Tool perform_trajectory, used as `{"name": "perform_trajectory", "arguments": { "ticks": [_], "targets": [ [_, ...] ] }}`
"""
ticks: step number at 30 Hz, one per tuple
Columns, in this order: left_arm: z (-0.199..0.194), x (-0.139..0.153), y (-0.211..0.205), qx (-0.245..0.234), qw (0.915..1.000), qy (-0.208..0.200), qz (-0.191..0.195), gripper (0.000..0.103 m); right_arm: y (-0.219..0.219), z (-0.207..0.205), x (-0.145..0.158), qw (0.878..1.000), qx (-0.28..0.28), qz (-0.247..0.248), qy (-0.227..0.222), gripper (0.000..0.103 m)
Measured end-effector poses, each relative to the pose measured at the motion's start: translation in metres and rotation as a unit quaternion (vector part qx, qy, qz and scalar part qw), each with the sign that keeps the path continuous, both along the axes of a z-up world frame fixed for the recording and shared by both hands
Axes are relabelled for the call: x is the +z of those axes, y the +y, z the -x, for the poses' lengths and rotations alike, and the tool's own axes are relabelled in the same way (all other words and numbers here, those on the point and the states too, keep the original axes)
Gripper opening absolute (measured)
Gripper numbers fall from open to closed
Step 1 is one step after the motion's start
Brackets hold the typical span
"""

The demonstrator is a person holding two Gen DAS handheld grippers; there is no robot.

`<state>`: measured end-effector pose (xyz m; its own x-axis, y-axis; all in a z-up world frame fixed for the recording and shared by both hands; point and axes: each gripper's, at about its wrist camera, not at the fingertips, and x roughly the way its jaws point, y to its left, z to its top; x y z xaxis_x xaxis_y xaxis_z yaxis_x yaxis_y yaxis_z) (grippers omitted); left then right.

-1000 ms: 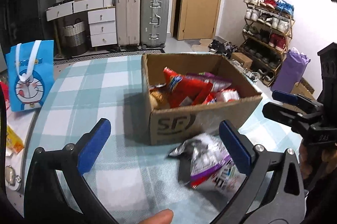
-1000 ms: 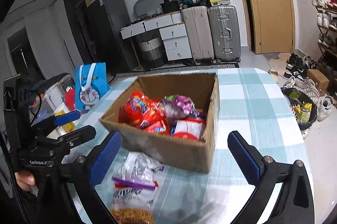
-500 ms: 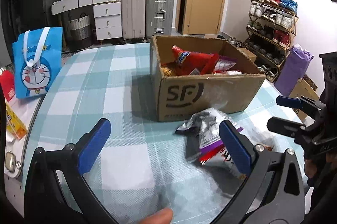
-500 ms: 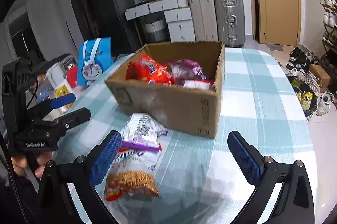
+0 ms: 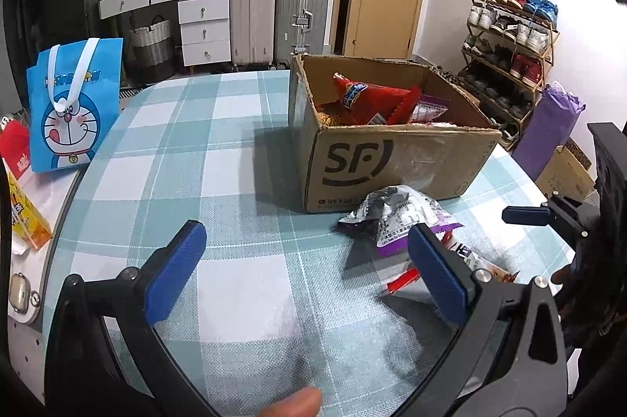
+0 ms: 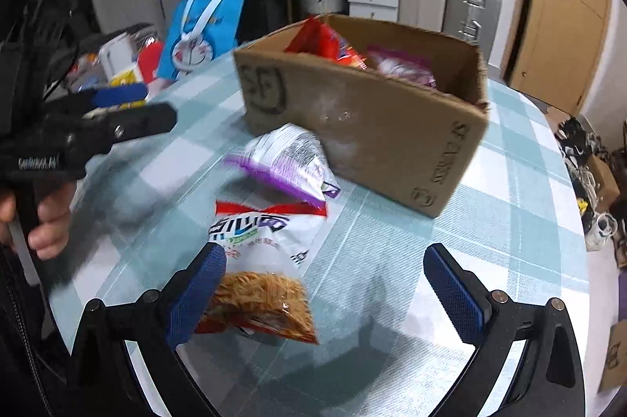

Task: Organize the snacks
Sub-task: 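Move both tools back over the remaining silver and orange snack bags, then grasp the orange noodle-snack bag with the right gripper while the left grasps the silver-white bag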

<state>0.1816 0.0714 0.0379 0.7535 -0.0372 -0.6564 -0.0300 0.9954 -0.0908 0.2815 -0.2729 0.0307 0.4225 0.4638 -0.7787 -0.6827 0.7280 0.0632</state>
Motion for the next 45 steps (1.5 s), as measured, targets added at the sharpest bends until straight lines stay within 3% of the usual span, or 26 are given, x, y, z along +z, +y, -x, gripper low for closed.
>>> {"name": "perform_trajectory", "arguments": {
  "ticks": [22, 30, 45],
  "targets": [
    [-0.012, -0.021, 0.003, 0.004, 0.9996, 0.028, -0.005, 0.102, 0.027, -0.004, -0.034, 0.998, 0.005, -0.002, 0.055, 0.102],
    [-0.015, -0.027, 0.001, 0.002, 0.9994, 0.034, -0.009, 0.102, 0.021, -0.002, -0.032, 0.997, 0.022, -0.013, 0.068, 0.077],
    [-0.015, -0.029, 0.001, 0.003, 0.9993, 0.036, -0.006, 0.102, 0.003, 0.001, -0.020, 0.994, 0.059, -0.028, 0.083, 0.064]
  ]
}}
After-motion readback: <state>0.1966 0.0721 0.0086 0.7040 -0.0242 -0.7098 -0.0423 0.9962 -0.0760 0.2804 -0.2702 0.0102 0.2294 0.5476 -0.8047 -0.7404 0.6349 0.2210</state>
